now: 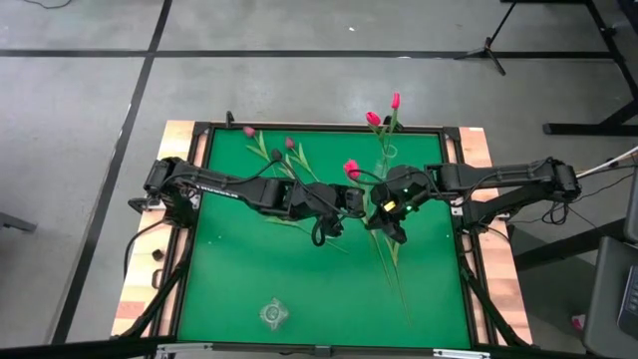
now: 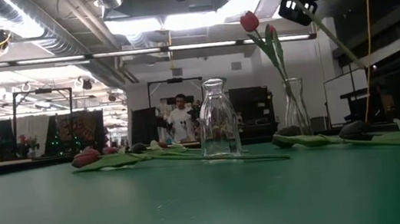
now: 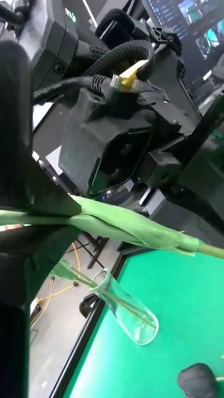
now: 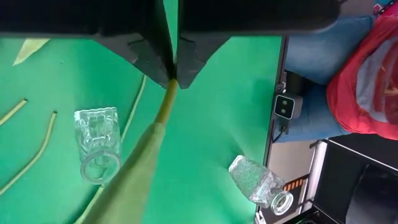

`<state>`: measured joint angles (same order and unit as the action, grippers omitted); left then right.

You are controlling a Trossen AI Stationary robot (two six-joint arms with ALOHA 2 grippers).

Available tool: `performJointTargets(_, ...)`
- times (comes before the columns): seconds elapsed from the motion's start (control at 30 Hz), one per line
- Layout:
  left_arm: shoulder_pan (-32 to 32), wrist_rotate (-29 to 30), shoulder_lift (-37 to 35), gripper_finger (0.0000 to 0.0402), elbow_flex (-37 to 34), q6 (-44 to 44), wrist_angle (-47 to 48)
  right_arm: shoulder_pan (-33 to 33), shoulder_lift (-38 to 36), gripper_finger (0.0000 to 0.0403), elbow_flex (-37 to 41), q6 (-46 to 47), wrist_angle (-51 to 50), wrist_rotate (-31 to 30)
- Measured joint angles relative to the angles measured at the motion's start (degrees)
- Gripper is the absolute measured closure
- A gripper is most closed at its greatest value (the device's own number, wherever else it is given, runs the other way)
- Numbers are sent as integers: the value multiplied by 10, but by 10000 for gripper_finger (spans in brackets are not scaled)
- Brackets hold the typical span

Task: Sort flowers into vase by color
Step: Put the pink tulip into the top transparent vase

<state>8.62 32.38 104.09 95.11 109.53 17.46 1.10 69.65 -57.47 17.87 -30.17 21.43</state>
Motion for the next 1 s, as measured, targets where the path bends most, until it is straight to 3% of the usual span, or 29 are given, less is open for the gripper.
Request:
performJointTargets(0.2, 2, -1, 0, 348, 0, -43, -1, 0, 0, 396, 0, -2, 0, -3)
performJointTargets(0.4, 9, 63, 0, 303, 0, -70, -3, 0, 0, 395, 0, -3, 3, -17)
performJointTargets(0.6, 27, 73, 0, 252, 0, -129, -4, 0, 0, 399, 0, -10, 8, -59)
performJointTargets(0.87, 74, 100, 0, 221, 0, -268, -5, -11, -30, 400, 0, -14, 33, -174)
performJointTargets(1.0, 92, 131, 0, 220, 0, -372, -3, -32, -74, 401, 0, 11, 31, -277)
